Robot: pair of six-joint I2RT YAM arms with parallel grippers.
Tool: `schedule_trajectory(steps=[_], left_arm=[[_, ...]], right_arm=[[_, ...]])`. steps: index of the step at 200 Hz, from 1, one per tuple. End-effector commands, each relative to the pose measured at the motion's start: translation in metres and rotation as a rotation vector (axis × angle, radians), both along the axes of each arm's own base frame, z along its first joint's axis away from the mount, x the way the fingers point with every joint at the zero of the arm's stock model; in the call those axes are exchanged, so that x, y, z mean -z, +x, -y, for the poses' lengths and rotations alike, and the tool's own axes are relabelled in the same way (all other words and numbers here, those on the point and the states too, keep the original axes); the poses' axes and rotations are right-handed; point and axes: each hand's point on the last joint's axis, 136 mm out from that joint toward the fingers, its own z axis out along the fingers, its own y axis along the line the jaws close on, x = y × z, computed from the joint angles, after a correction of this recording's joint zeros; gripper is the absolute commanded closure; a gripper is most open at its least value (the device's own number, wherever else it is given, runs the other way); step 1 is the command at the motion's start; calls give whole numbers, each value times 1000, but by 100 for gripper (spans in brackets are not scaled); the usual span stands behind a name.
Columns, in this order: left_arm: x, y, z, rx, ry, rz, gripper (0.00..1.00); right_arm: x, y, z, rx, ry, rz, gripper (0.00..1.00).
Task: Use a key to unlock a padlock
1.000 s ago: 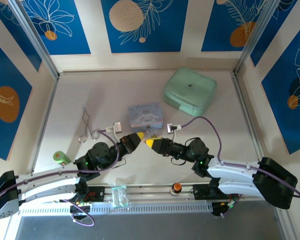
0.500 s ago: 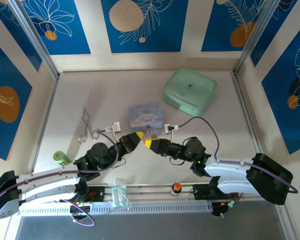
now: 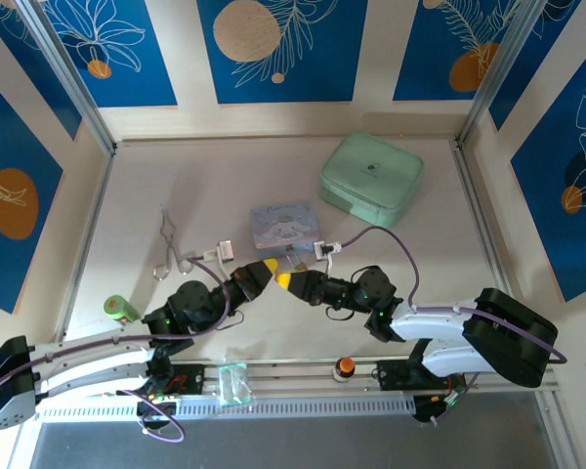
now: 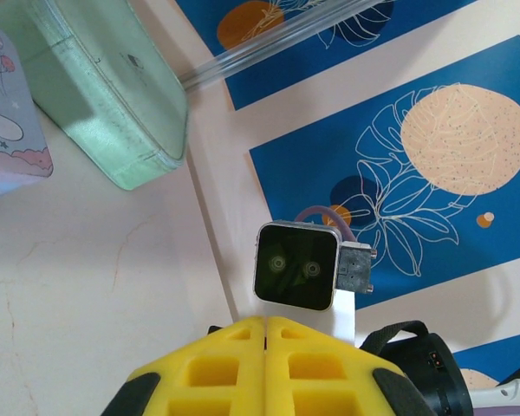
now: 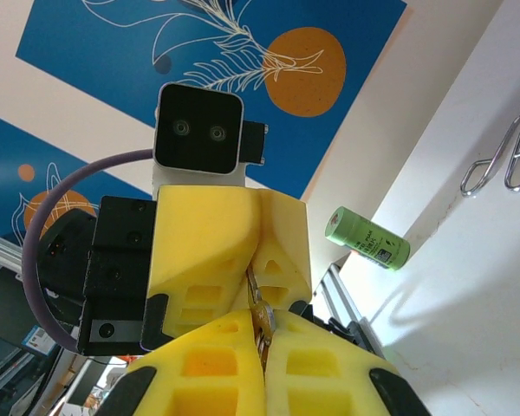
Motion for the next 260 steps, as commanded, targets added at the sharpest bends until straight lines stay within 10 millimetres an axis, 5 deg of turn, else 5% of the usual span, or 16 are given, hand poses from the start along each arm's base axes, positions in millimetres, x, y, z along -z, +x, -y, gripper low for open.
schedule_trajectory(steps=[1, 19, 47, 56, 67, 103, 143, 170, 205, 260], left_arm=[[-3, 1, -5, -18, -20, -6, 100], [6, 4, -10, -49, 0, -28, 100], [20, 11, -27, -129, 120, -19, 24], [23, 13, -33, -150, 204, -10, 10], [29, 14, -39, -168, 327, -3, 5], [51, 16, -33, -104, 632, 49, 1], [92, 30, -24, -109, 795, -17, 1], [113, 40, 3, -32, 691, -57, 1], [136, 58, 4, -79, 801, -132, 0], [173, 72, 40, -108, 747, -262, 17]], right_arm=[[-14, 3, 1, 17, 39, 38, 100], [-13, 4, 1, 22, 33, 34, 100], [4, 11, 3, 61, -39, -18, 100], [14, 15, 4, 80, -89, -46, 100], [28, 20, 6, 107, -169, -89, 100], [90, 35, 35, 249, -537, -298, 100], [123, 41, 68, 302, -608, -442, 100], [126, 41, 83, 329, -647, -435, 100], [128, 40, 106, 367, -656, -454, 100], [139, 38, 125, 402, -625, -498, 100]])
